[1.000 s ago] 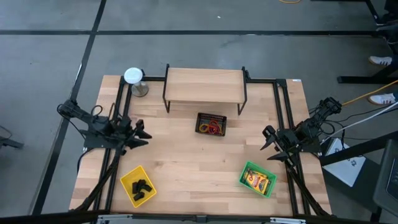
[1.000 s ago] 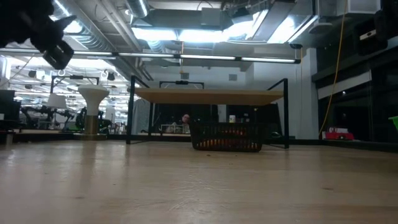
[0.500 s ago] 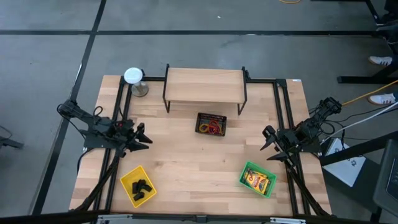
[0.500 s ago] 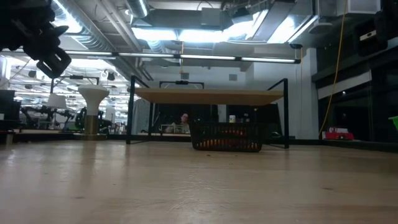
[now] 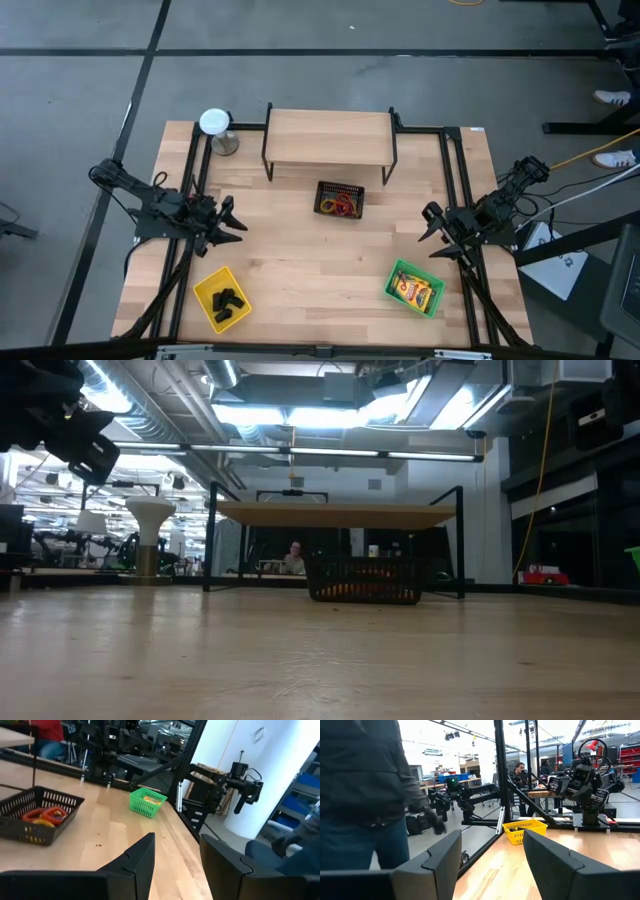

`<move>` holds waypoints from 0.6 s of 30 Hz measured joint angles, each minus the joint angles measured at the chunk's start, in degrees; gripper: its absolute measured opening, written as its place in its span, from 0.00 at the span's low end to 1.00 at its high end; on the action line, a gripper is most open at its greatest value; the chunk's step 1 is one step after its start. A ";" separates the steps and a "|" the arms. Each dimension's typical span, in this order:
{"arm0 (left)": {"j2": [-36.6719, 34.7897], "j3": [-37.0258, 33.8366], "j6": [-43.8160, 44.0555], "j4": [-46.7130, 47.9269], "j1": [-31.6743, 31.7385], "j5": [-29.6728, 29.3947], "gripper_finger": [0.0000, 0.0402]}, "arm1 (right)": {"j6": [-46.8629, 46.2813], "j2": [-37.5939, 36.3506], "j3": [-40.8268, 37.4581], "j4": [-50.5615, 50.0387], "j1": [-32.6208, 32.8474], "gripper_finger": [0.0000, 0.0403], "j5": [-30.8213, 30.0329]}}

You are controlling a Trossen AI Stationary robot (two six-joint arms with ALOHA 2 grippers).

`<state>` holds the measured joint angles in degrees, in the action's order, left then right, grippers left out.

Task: Pick & Place Office Desk Supplies
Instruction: Return to Home Position

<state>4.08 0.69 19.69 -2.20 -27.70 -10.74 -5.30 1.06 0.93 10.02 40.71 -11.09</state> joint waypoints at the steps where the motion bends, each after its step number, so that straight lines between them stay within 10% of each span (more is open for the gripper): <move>1: -0.02 0.00 -0.42 0.00 0.00 0.00 0.38 | 0.00 0.00 0.00 0.00 0.00 0.53 0.00; 18: 0.00 -0.04 0.63 -0.33 0.00 -0.07 0.38 | 0.00 0.00 0.00 0.02 0.00 0.53 0.00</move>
<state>4.08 0.64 20.32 -2.52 -27.70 -10.81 -5.30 1.06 0.93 10.04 40.71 -11.09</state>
